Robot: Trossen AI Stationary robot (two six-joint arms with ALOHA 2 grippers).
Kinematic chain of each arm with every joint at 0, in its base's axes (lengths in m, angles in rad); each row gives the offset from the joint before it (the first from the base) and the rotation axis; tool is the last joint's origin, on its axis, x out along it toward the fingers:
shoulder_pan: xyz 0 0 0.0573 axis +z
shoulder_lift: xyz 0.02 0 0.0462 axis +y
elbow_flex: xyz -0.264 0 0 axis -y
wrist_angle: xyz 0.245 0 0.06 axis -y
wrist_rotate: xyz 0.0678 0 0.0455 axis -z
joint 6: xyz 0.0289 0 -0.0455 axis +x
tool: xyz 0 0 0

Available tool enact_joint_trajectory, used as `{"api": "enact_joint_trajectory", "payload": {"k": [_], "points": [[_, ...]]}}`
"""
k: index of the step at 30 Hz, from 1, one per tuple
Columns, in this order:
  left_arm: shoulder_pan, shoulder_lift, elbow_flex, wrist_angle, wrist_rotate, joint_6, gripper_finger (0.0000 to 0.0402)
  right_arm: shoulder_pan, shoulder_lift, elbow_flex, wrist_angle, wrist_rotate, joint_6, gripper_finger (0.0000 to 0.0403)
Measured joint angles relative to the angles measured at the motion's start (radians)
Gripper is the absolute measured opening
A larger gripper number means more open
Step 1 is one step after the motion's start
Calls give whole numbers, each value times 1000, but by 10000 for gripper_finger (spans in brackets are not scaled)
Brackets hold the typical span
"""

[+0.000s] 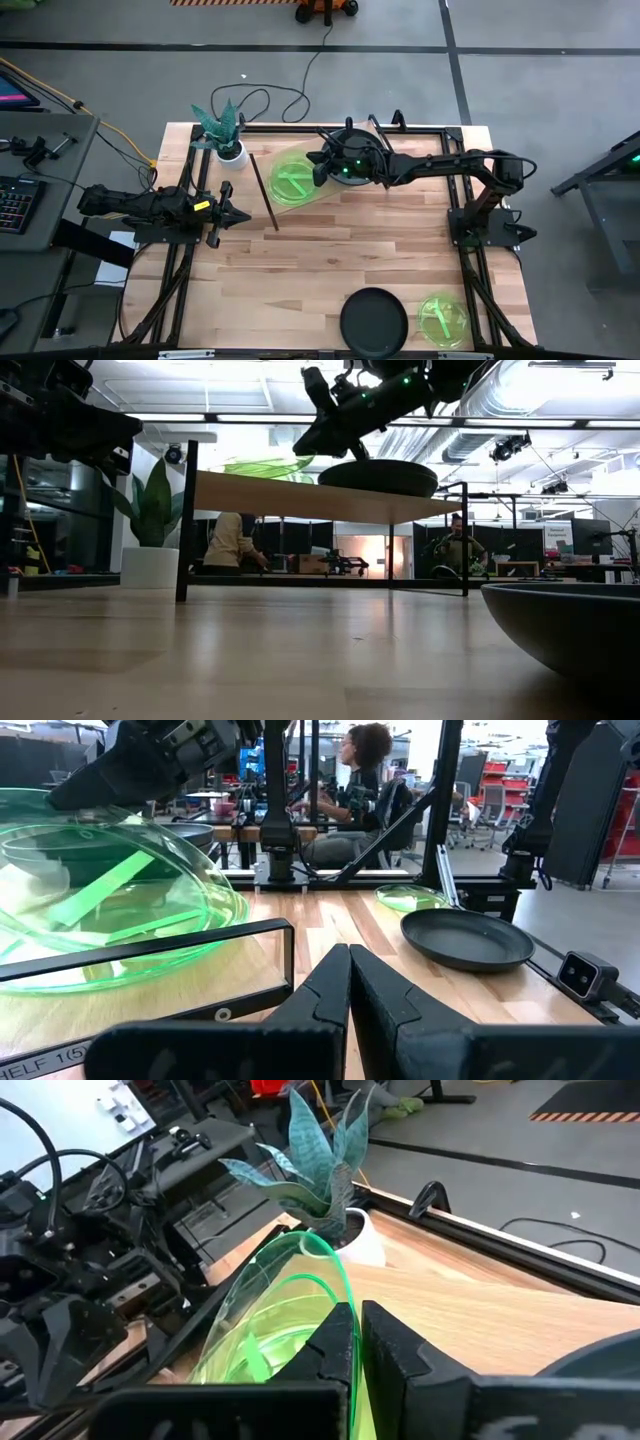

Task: Place and stack plates onto a shelf
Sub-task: Stack the top green plate on top of the green plate on the shelf, then stack the black plate on top of the black plate on the shelf

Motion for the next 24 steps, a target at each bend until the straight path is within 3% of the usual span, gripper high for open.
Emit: {"api": "enact_joint_trajectory", "payload": {"k": [4, 16, 20, 24], "points": [[0, 0, 0, 0, 0, 0, 0, 0, 0, 0, -4, -7, -5, 24], [0, 0, 0, 0, 0, 0, 0, 0, -2, -1, -4, -9, -71, 170], [0, 0, 0, 0, 0, 0, 0, 0, -50, -2, -42, -12, -161, 188], [0, 0, 0, 0, 0, 0, 0, 32, -135, -2, -206, -21, -230, 190]]}}
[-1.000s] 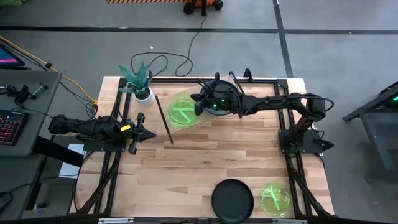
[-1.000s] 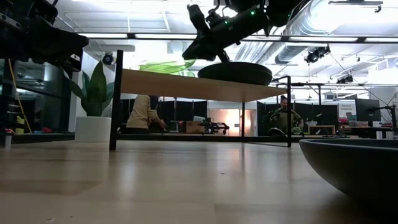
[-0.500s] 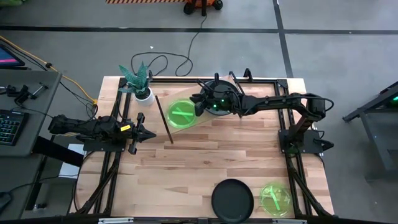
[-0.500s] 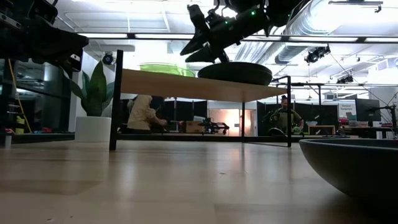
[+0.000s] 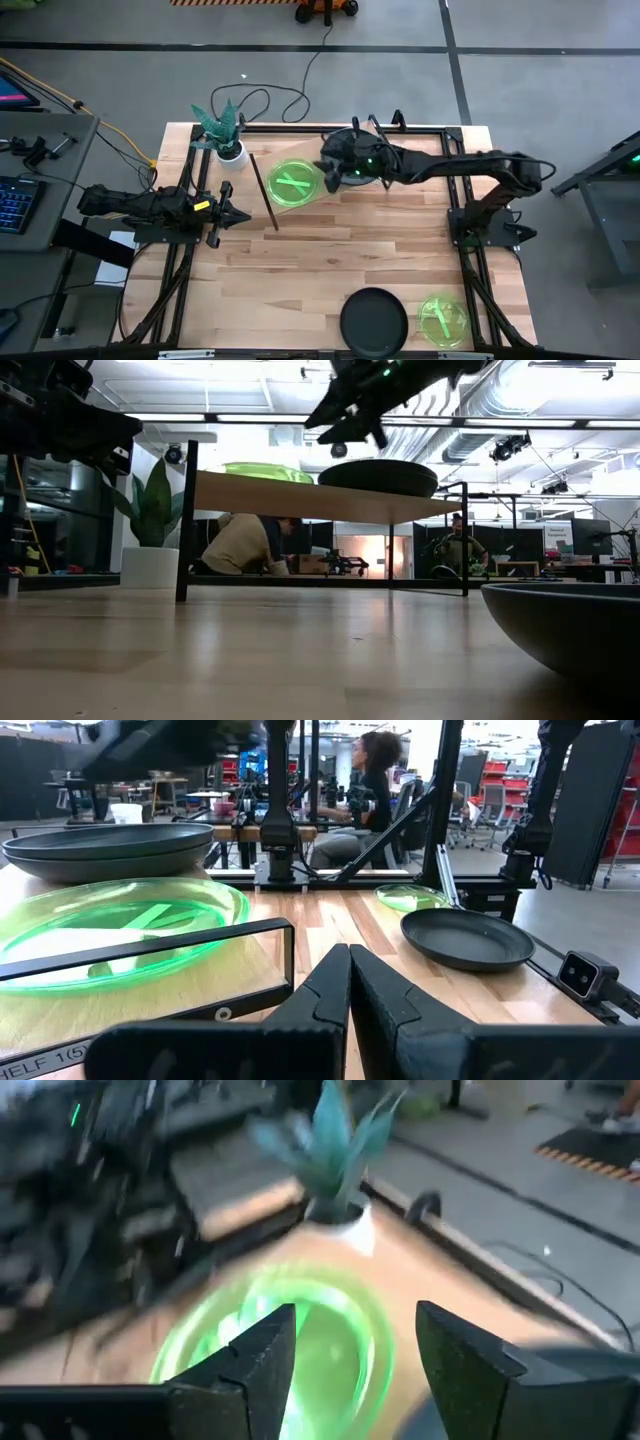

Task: Place and stack plates onto a shelf
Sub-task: Stack the black plate on top of the black plate on the shelf

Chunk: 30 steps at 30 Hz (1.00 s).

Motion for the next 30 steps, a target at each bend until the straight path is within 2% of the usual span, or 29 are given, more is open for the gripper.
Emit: {"api": "enact_joint_trajectory", "payload": {"k": [4, 9, 12, 16, 22, 26, 30], "points": [[0, 0, 0, 0, 0, 0, 0, 80, -71, 0, -236, 27, -20, 190], [0, 0, 0, 0, 0, 0, 0, 223, -96, 0, -510, 195, 34, 190], [0, 0, 0, 0, 0, 0, 0, 283, -97, 0, -662, 249, 108, 189], [0, 0, 0, 0, 0, 0, 0, 318, -132, -97, -712, 303, 209, 180], [0, 0, 0, 0, 0, 0, 0, 309, -321, -448, -532, 253, 387, 160], [0, 0, 0, 0, 0, 0, 0, 309, -460, -658, -160, 228, 329, 150], [0, 0, 0, 0, 0, 0, 0, 296, -529, -809, 287, 209, 114, 150]]}}
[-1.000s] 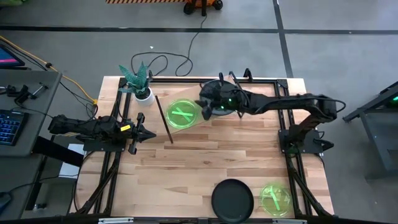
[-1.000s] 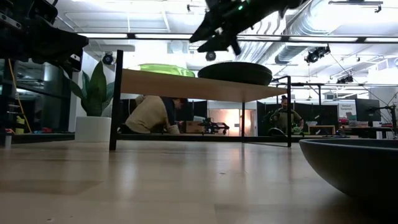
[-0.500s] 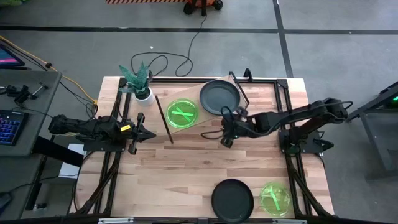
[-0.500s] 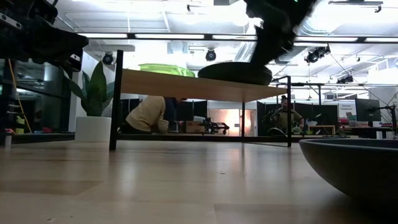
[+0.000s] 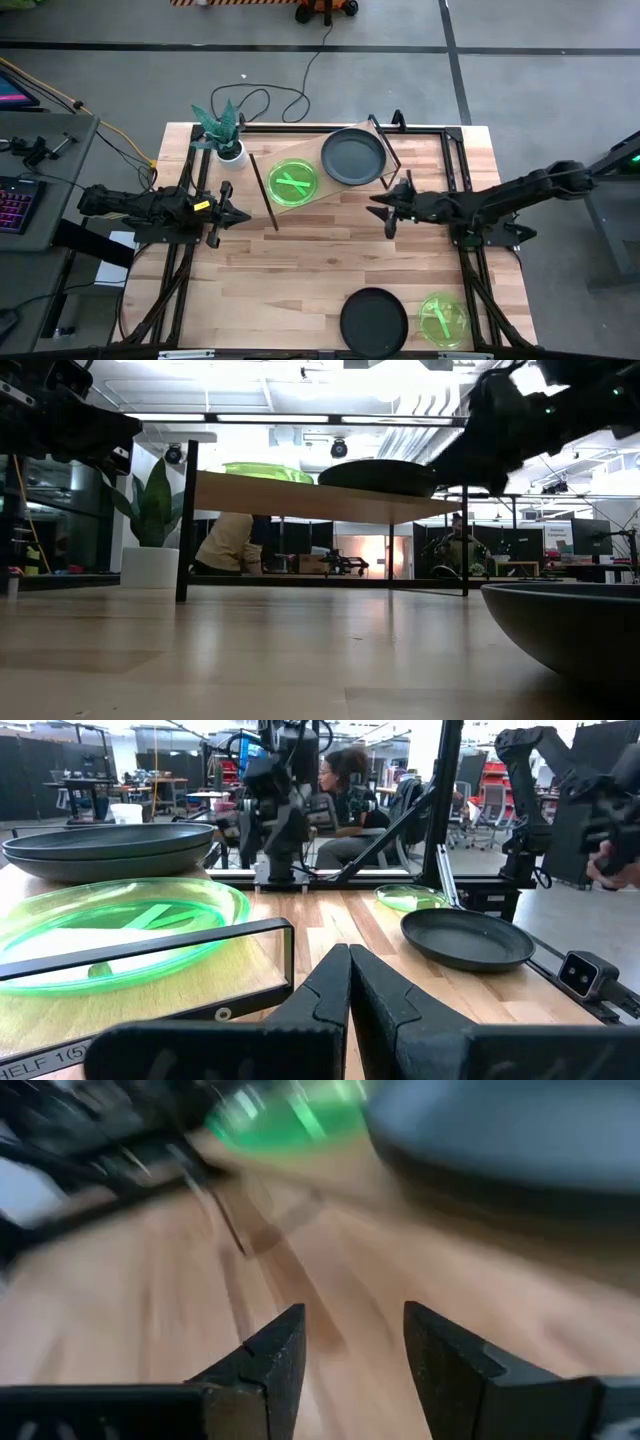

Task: Place and stack plates onto a shelf
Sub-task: Stack the black plate on top of the black plate on the shelf

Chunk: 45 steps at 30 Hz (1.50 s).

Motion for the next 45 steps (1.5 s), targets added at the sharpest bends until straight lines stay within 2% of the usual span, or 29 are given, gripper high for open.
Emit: {"api": "enact_joint_trajectory", "payload": {"k": [4, 7, 18, 38, 45], "points": [[0, 0, 0, 0, 0, 0, 0, -10, -13, -75, 272, -21, -169, 150], [0, 0, 0, 0, 0, 0, 0, -14, -12, -79, 351, -29, -235, 150], [0, 0, 0, 0, 0, 0, 0, -14, -12, -21, 359, 7, -368, 150], [0, 0, 0, 8, 0, 0, 0, -14, -11, -21, 355, 25, -354, 150], [0, 0, 0, 13, -74, 80, 0, -14, -11, -21, 355, 24, -306, 150]]}}
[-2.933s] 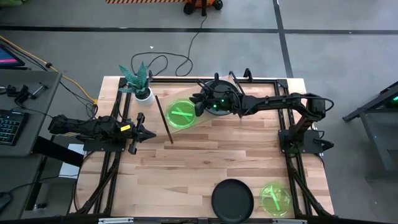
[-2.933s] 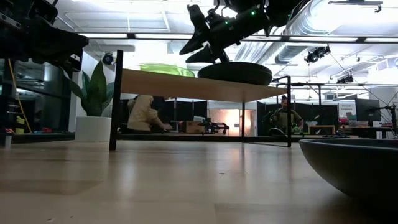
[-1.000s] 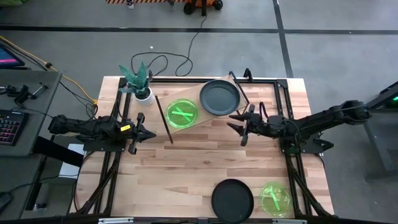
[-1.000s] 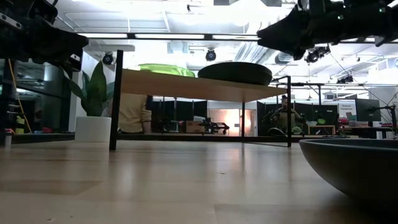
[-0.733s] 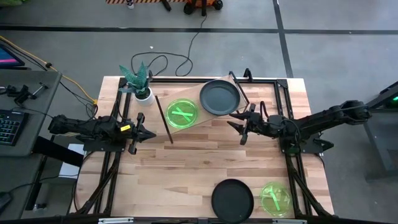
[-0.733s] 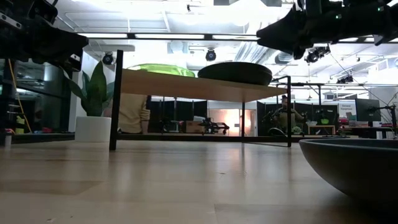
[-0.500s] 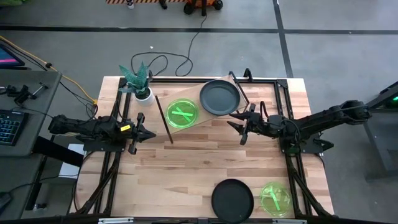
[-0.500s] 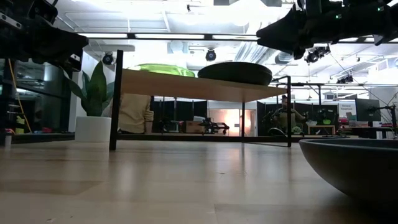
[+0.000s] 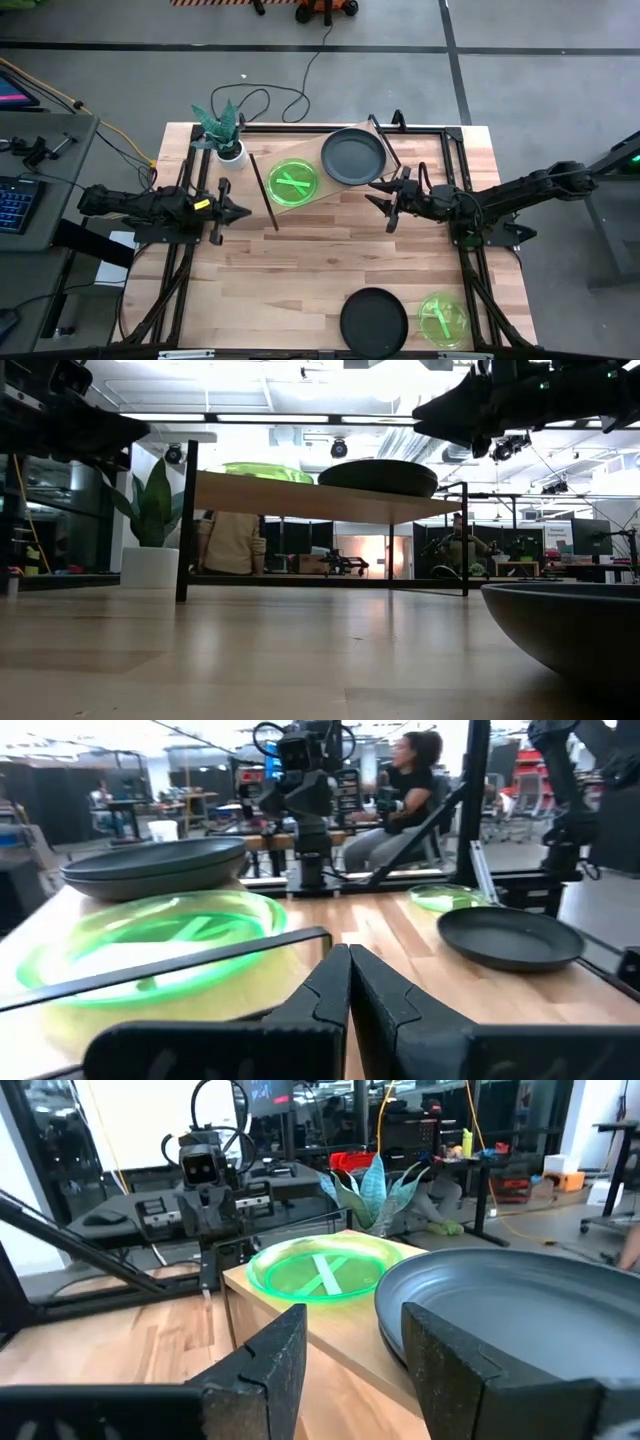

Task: Place and stack plates onto a shelf
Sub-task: Stack the black plate on top of the black plate on the shelf

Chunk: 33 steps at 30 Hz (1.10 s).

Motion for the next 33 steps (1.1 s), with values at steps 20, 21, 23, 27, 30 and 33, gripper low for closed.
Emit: {"api": "enact_joint_trajectory", "payload": {"k": [20, 21, 23, 27, 30, 33], "points": [[0, 0, 39, 127, -21, -141, 16, 0, 0, 0, 1, 0, 34, 150], [0, 0, 51, 115, -17, -146, 22, 0, 0, 0, 1, 0, 34, 150], [0, 4, 79, 87, -16, -159, 37, 0, 0, 0, 1, 0, 33, 150], [0, 42, 150, 19, -14, -167, 75, 0, 0, 0, 1, 0, 31, 150], [0, 86, 177, -8, -14, -168, 106, 0, 0, 0, 1, 0, 37, 150], [0, 125, 188, -2, -14, -139, 130, 0, 0, 0, 1, 0, 56, 150]]}}
